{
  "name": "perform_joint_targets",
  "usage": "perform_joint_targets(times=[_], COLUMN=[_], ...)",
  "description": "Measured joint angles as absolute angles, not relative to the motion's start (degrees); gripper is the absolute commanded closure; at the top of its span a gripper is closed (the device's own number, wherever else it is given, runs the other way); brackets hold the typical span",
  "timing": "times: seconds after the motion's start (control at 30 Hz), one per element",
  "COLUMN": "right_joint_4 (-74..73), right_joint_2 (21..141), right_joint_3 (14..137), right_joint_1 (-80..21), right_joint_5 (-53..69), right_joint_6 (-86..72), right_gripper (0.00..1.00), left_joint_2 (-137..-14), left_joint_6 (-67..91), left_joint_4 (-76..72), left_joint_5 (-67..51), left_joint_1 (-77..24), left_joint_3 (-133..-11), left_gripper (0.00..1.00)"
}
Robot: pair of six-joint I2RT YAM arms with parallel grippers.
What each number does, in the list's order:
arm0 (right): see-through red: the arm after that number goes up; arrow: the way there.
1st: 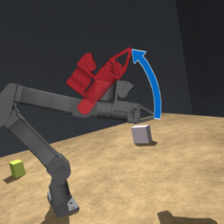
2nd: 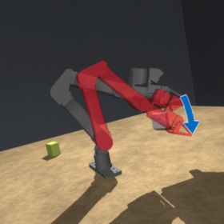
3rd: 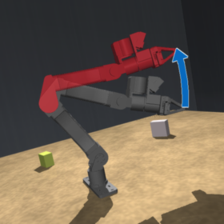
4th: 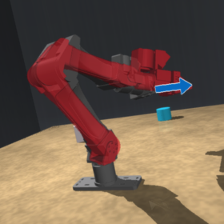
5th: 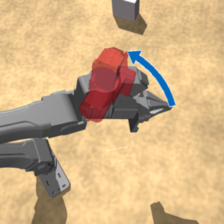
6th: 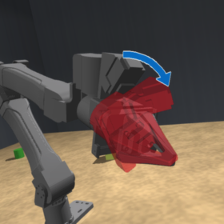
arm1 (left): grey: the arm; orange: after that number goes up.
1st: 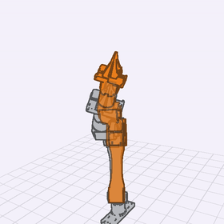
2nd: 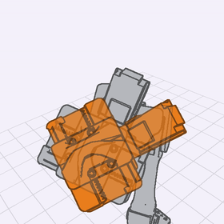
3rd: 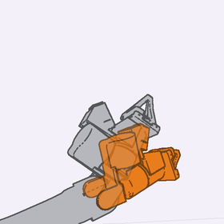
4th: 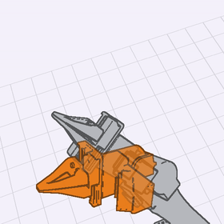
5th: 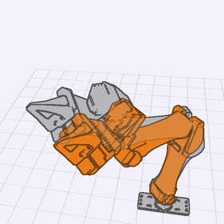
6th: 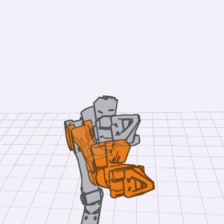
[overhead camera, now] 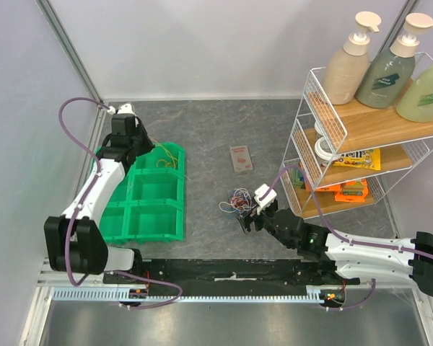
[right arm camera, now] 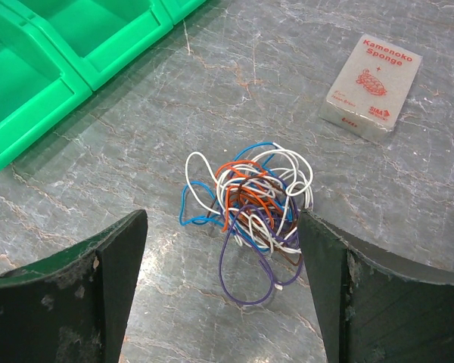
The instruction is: Untangle the cables
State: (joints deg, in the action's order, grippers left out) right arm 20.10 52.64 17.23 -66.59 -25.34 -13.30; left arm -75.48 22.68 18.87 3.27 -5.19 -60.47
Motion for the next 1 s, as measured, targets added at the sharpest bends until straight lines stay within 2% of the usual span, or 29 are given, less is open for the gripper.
perform_joint_targets(times=[0.03,0.1,0.13,0.17,0.23,0.3,0.53,0.67,0.73,0.77,0.83,0.87,0.93,1.0], right_joint_4=[20.1,20.1,20.1,20.1,20.1,20.1,20.1,20.1,20.0,20.0,20.0,20.0,19.8,19.6], right_joint_2=[52.7,52.7,52.7,52.8,53.0,53.2,54.1,55.1,55.6,55.9,56.2,56.3,56.4,56.3], right_joint_3=[17.2,17.2,17.2,17.2,17.2,17.2,17.2,17.2,17.2,17.2,17.2,17.2,17.2,17.2], right_joint_1=[-66.6,-66.6,-66.6,-66.6,-66.6,-66.6,-66.6,-66.5,-66.3,-66.3,-66.2,-66.2,-66.2,-66.2], right_joint_5=[-25.3,-25.4,-25.4,-25.4,-25.4,-25.4,-25.5,-25.9,-26.0,-26.0,-26.0,-26.0,-26.0,-26.0], right_joint_6=[-13.3,-13.3,-13.3,-13.3,-13.4,-13.4,-13.4,-13.5,-13.5,-13.5,-13.5,-13.6,-13.7,-13.7], right_gripper=[0.12,0.12,0.12,0.12,0.12,0.12,0.12,0.12,0.12,0.12,0.12,0.12,0.12,0.12], left_joint_2=[-76.8,-79.4,-80.5,-81.1,-81.1,-80.4,-72.7,-70.3,-72.1,-73.4,-76.8,-78.9,-83.0,-86.5], left_joint_6=[23.1,24.1,24.8,25.3,26.5,27.6,30.4,30.8,30.9,30.9,30.9,30.9,31.0,31.0], left_joint_4=[19.3,20.6,21.6,22.4,23.6,24.4,24.6,21.9,21.5,21.3,21.3,21.3,21.6,22.2], left_joint_5=[3.4,3.2,3.0,3.0,3.3,4.1,2.3,-3.2,-3.3,-3.1,-2.2,-1.3,0.9,2.2], left_joint_1=[-5.1,-4.8,-4.6,-4.5,-4.2,-4.1,-3.8,-3.8,-3.9,-3.9,-3.8,-3.8,-3.6,-3.1], left_joint_3=[-61.0,-62.2,-62.8,-63.3,-63.4,-63.4,-62.5,-59.5,-59.5,-59.7,-61.3,-62.6,-65.3,-67.7], left_gripper=[0.78,0.77,0.69,0.54,0.08,0.06,0.21,0.39,0.39,0.35,0.18,0.14,0.14,0.21])
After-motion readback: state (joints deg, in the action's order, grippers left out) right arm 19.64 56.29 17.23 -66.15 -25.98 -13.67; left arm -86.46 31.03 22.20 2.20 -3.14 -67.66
